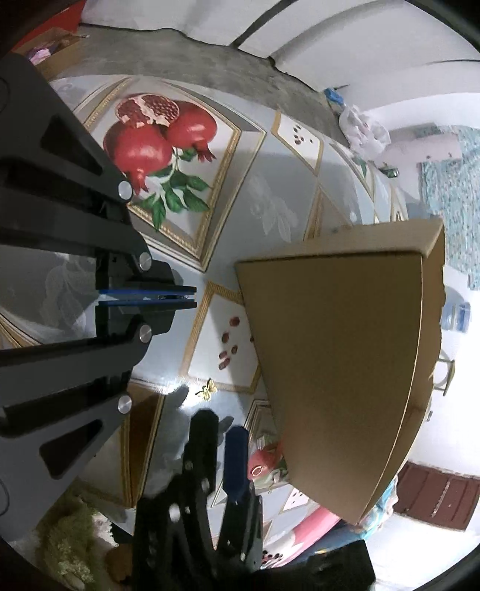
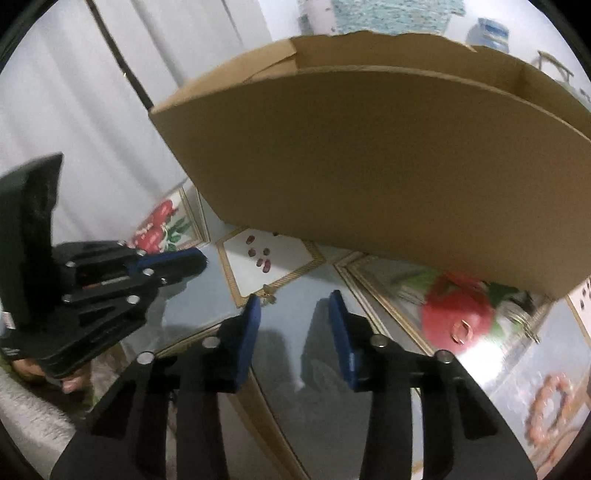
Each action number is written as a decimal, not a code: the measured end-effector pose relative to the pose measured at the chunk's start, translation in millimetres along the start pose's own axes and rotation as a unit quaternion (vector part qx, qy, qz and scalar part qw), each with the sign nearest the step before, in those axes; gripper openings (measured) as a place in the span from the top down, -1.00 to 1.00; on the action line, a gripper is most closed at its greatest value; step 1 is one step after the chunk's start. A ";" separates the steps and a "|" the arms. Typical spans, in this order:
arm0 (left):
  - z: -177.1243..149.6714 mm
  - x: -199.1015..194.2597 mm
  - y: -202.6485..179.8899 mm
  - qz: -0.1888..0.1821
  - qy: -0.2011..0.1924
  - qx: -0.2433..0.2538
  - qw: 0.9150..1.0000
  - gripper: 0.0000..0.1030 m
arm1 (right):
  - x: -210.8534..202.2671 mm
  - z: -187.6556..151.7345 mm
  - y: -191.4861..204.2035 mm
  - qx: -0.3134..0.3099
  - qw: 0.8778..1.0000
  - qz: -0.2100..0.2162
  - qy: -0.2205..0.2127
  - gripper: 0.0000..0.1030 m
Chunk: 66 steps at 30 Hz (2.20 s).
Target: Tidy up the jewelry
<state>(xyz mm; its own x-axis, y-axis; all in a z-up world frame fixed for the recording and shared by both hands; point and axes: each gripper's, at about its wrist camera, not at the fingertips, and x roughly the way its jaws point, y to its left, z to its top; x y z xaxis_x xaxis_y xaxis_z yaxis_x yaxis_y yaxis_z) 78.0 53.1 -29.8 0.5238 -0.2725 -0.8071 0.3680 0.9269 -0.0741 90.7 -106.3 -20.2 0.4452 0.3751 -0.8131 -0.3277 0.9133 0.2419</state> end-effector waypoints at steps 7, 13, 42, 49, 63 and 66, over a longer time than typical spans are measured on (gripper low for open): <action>-2.6 -0.8 3.8 0.000 -0.003 -0.003 1.000 0.98 | 8.4 4.8 20.9 -0.045 0.999 -0.025 -0.001 0.52; -3.4 -0.3 3.5 0.000 -0.004 -0.003 1.000 0.98 | 12.7 5.5 31.9 -0.072 0.996 -0.052 -0.001 0.81; 1.9 -22.5 -3.6 -0.014 -0.032 -0.012 0.999 0.98 | -38.0 -4.7 25.2 -0.065 0.996 -0.038 -0.046 0.87; 19.3 -69.4 -14.2 -0.010 -0.075 0.002 0.997 0.98 | -76.6 -2.2 17.4 -0.062 0.994 -0.005 -0.094 0.87; 132.5 -91.9 -54.9 -0.103 -0.164 0.053 0.980 0.98 | -143.8 68.1 -49.2 -0.021 0.977 -0.016 -0.210 0.87; 156.0 -57.0 -61.7 -0.138 -0.116 0.033 0.983 0.98 | -126.8 86.2 -78.3 0.009 0.984 -0.006 -0.178 0.87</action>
<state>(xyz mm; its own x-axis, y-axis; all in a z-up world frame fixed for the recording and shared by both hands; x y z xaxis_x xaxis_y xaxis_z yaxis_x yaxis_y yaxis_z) 145.3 -28.8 112.1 0.5559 -0.5699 -0.6052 0.5653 0.7929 -0.2274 131.7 -211.7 109.6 0.7137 0.3930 -0.5798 -0.3073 0.9195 0.2451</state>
